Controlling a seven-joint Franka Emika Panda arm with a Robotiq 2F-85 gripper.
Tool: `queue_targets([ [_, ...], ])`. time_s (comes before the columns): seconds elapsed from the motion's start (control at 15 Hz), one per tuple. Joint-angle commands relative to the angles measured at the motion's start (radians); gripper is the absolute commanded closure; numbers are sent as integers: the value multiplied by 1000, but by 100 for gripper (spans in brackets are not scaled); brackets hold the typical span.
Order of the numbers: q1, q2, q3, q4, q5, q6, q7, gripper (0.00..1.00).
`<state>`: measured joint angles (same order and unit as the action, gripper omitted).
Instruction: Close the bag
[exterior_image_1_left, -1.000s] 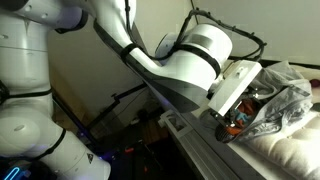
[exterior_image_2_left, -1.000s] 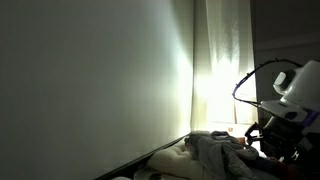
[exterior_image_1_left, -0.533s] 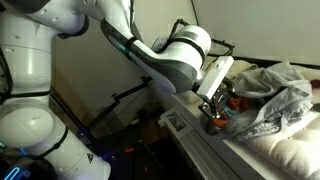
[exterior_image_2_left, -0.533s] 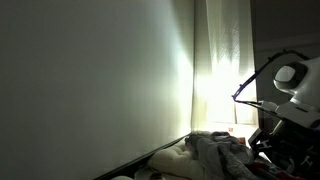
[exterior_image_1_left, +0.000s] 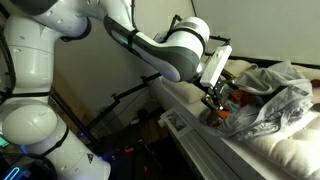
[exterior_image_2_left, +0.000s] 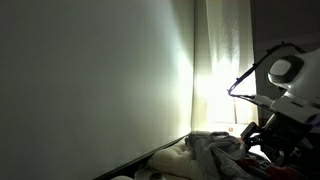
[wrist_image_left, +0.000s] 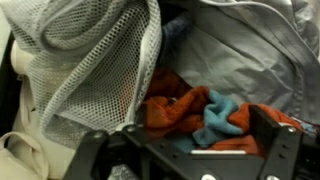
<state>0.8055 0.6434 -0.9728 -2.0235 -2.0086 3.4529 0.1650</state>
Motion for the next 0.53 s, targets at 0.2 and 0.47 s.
queue_targets([
  [0.2,-38,-33,48,140,-17,-64,-158,0],
  [0.47,-32,29,16,167,14,9,-112,0],
])
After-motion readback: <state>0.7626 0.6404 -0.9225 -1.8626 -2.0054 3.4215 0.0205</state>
